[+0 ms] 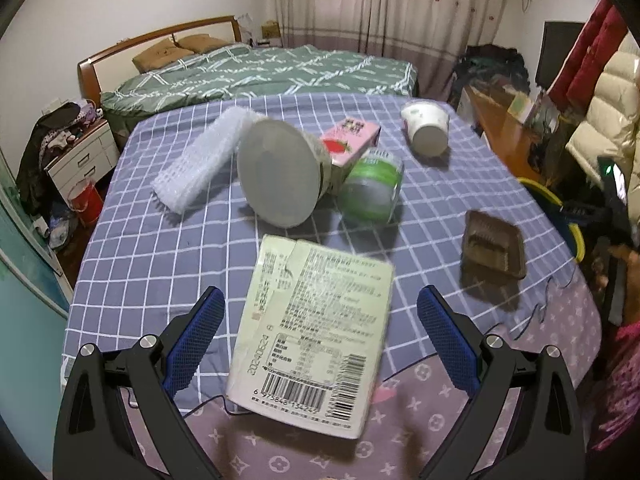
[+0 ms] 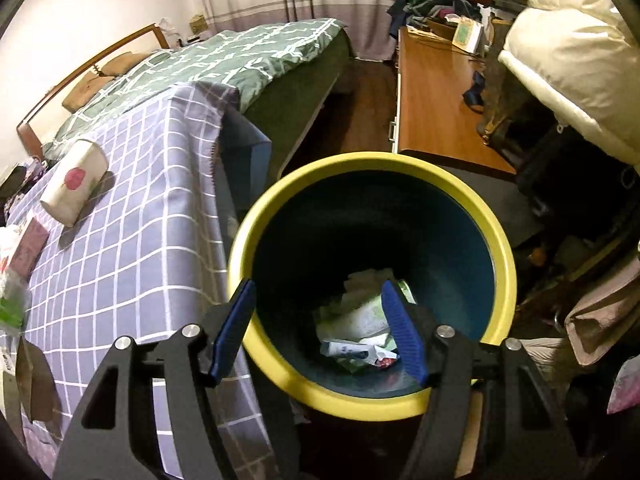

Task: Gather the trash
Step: 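Carry the toothpaste tube with the right tool into the bin and open, then close the left tool on the beige barcode carton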

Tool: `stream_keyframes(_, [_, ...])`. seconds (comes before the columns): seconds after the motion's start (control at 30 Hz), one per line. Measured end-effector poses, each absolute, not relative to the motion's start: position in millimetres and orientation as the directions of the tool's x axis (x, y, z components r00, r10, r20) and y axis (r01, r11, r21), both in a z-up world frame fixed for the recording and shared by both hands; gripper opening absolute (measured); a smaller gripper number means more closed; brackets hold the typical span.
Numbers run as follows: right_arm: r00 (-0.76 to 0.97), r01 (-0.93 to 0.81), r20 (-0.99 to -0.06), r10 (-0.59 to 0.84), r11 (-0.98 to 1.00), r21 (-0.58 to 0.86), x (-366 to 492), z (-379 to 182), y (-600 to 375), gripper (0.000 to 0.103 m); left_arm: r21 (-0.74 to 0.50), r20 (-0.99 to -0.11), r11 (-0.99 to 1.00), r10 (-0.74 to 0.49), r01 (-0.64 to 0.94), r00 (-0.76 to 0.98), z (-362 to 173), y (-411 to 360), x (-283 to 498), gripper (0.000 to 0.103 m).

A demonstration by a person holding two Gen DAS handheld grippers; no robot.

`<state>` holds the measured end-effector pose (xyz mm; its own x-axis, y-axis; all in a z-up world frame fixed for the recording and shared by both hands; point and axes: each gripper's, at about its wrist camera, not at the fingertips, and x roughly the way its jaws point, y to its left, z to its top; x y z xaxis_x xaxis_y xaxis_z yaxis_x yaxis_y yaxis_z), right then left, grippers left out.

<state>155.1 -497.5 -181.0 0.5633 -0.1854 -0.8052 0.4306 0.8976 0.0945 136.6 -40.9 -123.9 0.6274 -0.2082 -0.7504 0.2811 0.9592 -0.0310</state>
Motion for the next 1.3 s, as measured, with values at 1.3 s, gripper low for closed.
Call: stream_keyframes(1.3, [0.623,0.345,-0.772,-0.123,0.929,0.131,147,-160,-474,0.062,0.000,-0.819,0.875,-0.278,0.484,0.503,-143,-74,153,0.072])
